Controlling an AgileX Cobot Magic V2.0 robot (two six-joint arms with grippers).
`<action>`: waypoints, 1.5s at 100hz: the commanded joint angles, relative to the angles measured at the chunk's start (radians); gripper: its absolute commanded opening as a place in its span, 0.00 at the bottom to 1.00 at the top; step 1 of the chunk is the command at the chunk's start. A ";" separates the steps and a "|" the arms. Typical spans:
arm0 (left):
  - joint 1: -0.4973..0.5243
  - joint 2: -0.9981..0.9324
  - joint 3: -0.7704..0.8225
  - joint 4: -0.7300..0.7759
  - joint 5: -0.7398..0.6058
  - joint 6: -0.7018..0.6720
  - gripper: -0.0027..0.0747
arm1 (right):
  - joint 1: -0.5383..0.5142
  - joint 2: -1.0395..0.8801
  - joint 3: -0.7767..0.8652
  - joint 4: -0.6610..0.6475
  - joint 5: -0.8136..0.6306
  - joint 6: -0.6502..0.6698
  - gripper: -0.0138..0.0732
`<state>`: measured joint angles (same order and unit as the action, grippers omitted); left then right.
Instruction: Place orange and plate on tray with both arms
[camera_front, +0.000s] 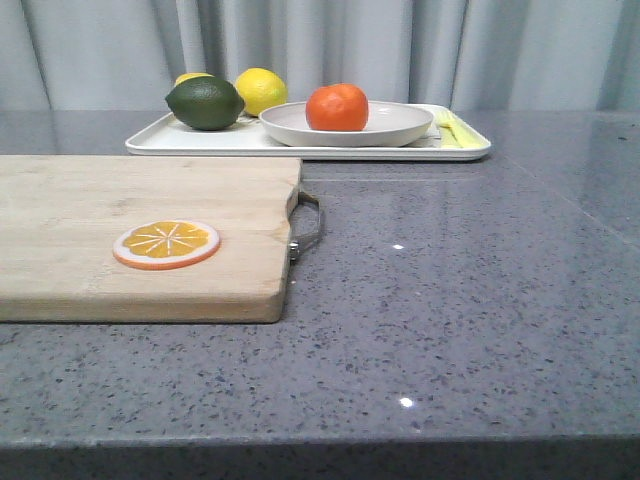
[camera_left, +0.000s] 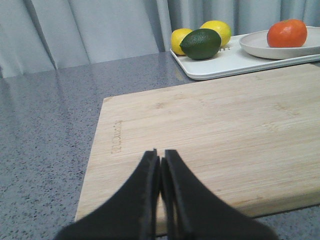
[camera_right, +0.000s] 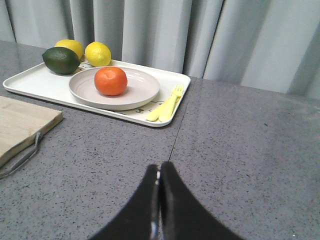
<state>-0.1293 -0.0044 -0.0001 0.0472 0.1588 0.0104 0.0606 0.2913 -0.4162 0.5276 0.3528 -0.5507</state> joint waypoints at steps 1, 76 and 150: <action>0.001 -0.034 0.010 -0.001 -0.090 -0.010 0.01 | -0.006 0.008 -0.026 0.018 -0.073 -0.009 0.04; 0.001 -0.034 0.010 -0.001 -0.090 -0.010 0.01 | 0.042 -0.064 0.090 -0.433 -0.198 0.393 0.04; 0.001 -0.034 0.010 -0.001 -0.090 -0.010 0.01 | 0.040 -0.313 0.422 -0.548 -0.368 0.551 0.04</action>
<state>-0.1293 -0.0044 -0.0001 0.0472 0.1573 0.0058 0.1006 -0.0104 0.0251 -0.0070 0.0775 0.0000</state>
